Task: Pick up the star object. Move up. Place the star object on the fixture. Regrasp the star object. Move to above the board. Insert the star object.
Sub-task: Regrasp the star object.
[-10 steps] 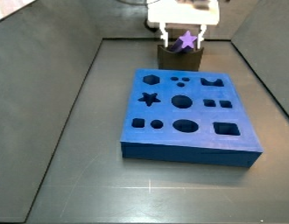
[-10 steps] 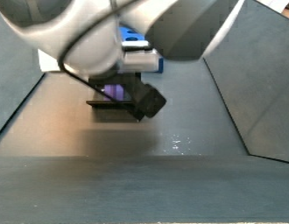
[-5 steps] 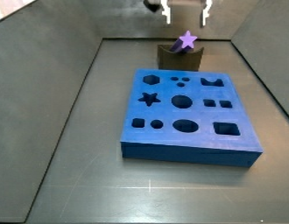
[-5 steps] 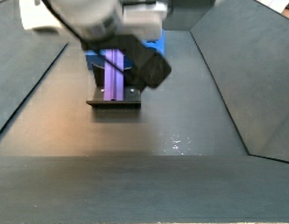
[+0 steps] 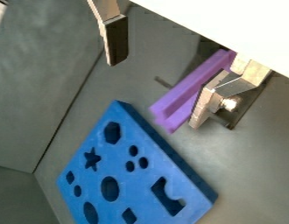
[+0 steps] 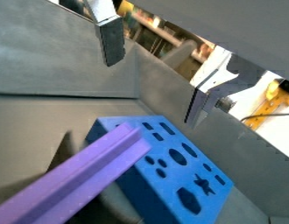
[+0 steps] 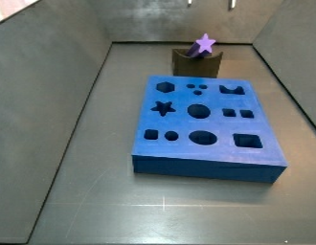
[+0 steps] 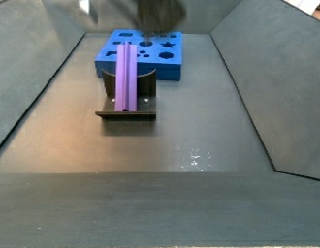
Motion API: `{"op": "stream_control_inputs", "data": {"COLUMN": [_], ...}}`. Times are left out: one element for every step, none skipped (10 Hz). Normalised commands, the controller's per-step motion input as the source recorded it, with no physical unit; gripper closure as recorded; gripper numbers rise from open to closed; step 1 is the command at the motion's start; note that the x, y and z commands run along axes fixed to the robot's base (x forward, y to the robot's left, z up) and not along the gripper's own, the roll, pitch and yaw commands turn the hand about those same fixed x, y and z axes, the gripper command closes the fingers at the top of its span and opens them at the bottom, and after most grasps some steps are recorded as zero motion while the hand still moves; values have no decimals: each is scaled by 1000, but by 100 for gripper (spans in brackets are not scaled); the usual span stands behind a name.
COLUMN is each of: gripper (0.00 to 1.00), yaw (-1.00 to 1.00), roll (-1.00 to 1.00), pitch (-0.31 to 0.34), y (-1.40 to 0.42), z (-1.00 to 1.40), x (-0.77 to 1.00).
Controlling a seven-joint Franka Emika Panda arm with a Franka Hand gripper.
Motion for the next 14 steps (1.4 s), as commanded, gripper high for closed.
{"op": "stream_control_inputs", "data": {"gripper": [0, 0, 0, 0, 0, 0, 0, 0, 0, 0, 0, 0, 0, 0], "yaw": [11, 11, 11, 12, 12, 13, 14, 15, 16, 17, 18, 20, 21, 23], "roll": [1000, 1000, 1000, 1000, 1000, 1000, 1000, 1000, 1000, 1000, 1000, 1000, 1000, 1000], "pitch": [24, 21, 20, 17, 16, 15, 12, 8, 7, 4, 4, 7, 12, 21], "y": [-956, -712, -582, -319, -116, -22, -47, -35, -26, -21, -23, -20, -19, -21], "z": [803, 496, 333, 66, 43, 49, 22, 14, 19, 10, 6, 6, 5, 7], "x": [-80, -56, -45, -15, -9, -20, -9, -7, -8, 2, 6, 4, 5, 14]}}
